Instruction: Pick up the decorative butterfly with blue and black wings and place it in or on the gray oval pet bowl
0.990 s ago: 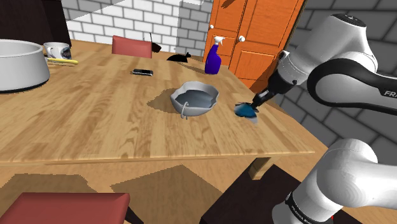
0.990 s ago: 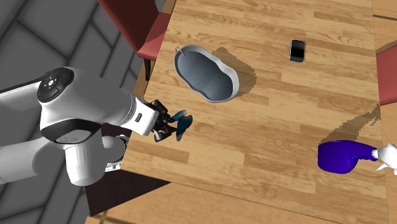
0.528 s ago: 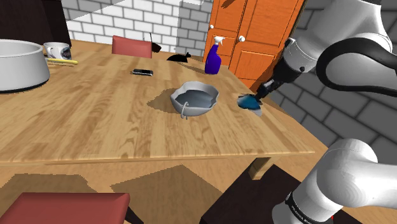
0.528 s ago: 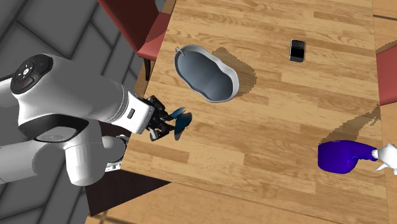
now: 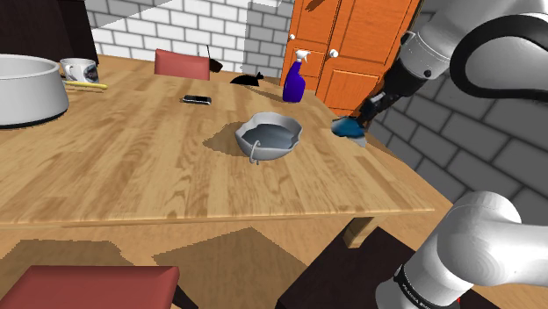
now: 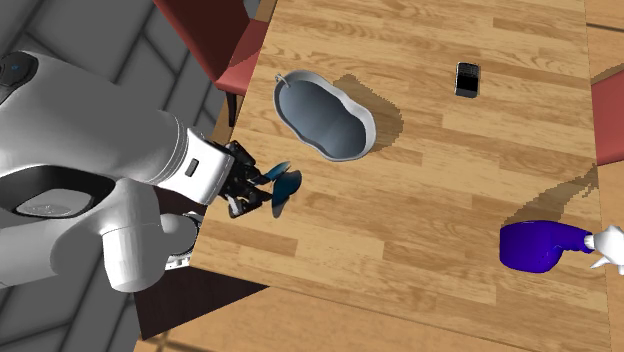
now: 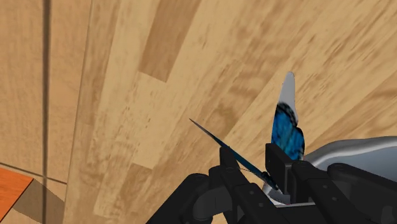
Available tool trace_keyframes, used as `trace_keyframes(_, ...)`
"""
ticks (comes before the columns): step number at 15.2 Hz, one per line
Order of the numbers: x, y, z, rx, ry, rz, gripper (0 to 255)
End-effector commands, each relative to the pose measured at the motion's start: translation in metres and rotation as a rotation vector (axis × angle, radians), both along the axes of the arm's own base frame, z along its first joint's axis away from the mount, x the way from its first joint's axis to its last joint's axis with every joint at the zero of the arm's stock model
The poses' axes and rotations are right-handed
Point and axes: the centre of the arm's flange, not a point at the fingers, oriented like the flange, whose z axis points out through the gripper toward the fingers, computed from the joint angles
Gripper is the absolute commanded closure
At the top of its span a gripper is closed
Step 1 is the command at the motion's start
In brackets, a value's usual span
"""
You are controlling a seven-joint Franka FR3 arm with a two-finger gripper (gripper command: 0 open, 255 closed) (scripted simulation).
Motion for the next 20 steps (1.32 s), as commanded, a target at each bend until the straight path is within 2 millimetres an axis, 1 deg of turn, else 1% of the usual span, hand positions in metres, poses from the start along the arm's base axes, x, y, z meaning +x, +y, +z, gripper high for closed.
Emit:
trace_keyframes(1, 0.0, -0.001, 0.011, 0.0, 0.0, 0.0, 255)
trace_keyframes(12, 0.0, -0.001, 0.067, 0.0, 0.0, 0.0, 255)
trace_keyframes(20, 0.076, 0.069, 0.087, 0.0, 0.0, 0.0, 255)
